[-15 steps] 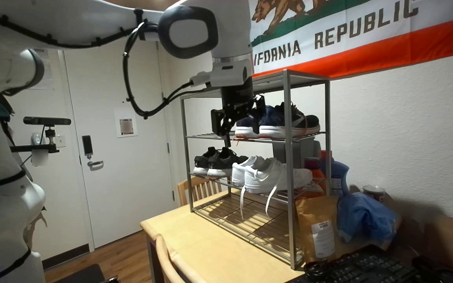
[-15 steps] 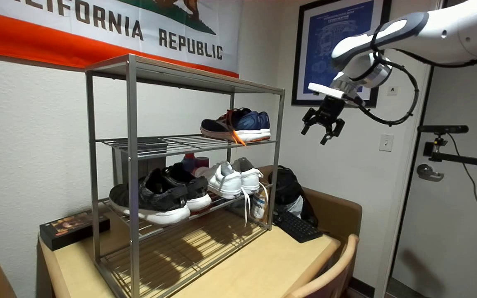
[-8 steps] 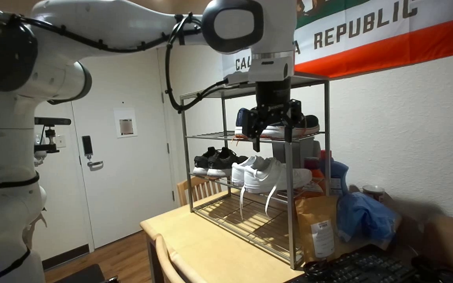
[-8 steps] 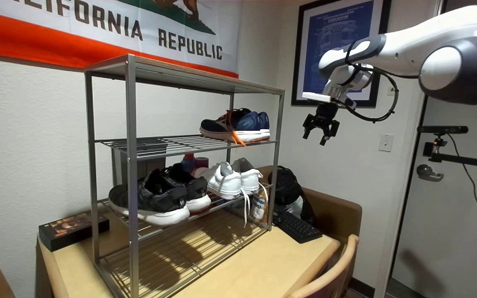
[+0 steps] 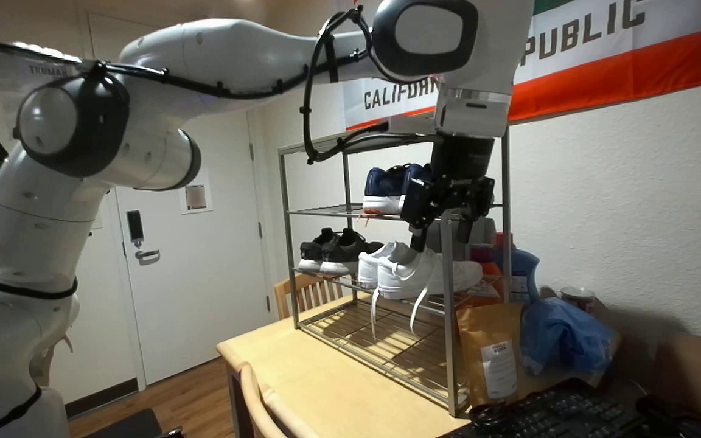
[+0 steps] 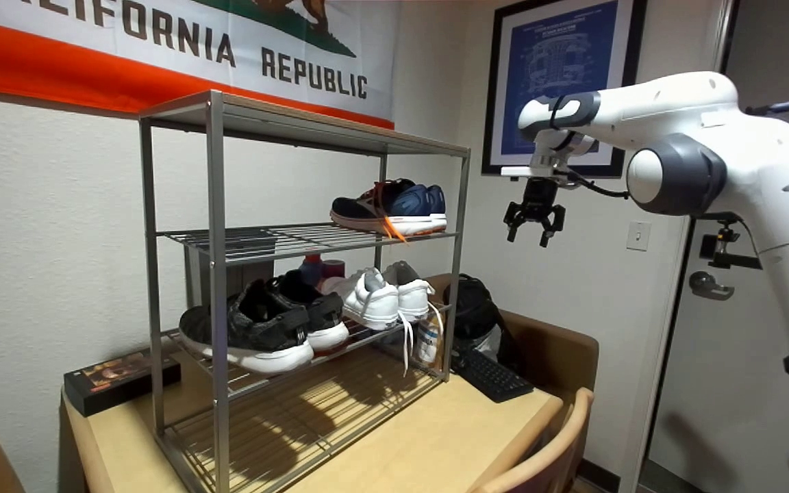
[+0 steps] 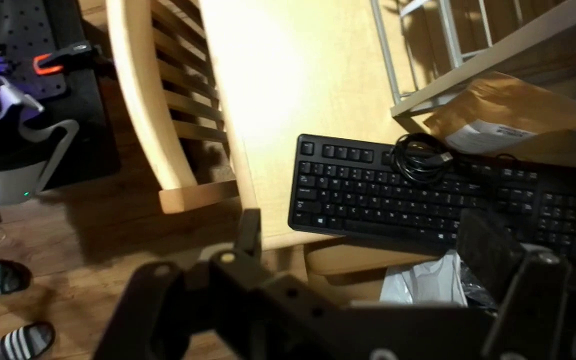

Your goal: Pick the brown bag and put it on top of the rack

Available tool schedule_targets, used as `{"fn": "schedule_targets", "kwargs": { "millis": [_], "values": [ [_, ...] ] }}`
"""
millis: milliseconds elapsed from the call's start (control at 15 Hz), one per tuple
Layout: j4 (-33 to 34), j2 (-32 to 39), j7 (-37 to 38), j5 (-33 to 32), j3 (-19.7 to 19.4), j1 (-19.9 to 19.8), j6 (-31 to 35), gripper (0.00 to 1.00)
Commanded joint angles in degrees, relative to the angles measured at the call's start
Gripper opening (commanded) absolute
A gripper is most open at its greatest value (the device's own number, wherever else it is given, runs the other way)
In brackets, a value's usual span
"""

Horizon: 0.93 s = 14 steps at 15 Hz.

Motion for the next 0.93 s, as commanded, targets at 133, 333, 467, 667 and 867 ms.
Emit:
{"fn": "schedule_targets", "kwargs": {
  "millis": [133,333,467,667,867],
  "values": [
    [19.53,11.18,-9.94,-4.34,-0.01,-5.05,-12.36,1.00],
    [15.84,9.51,-8.47,-3.84,-0.09,-4.59,-8.30,1.00],
    [16.62,10.16,-8.46,-3.83,-0.08,-4.97,-8.14,1.00],
    [15.06,8.89,-9.86,-3.75,0.12,-4.58,-7.69,1.00],
    [13.90,9.24,-11.50,-6.18,-0.51,-2.14,0.37,1.00]
  ]
}}
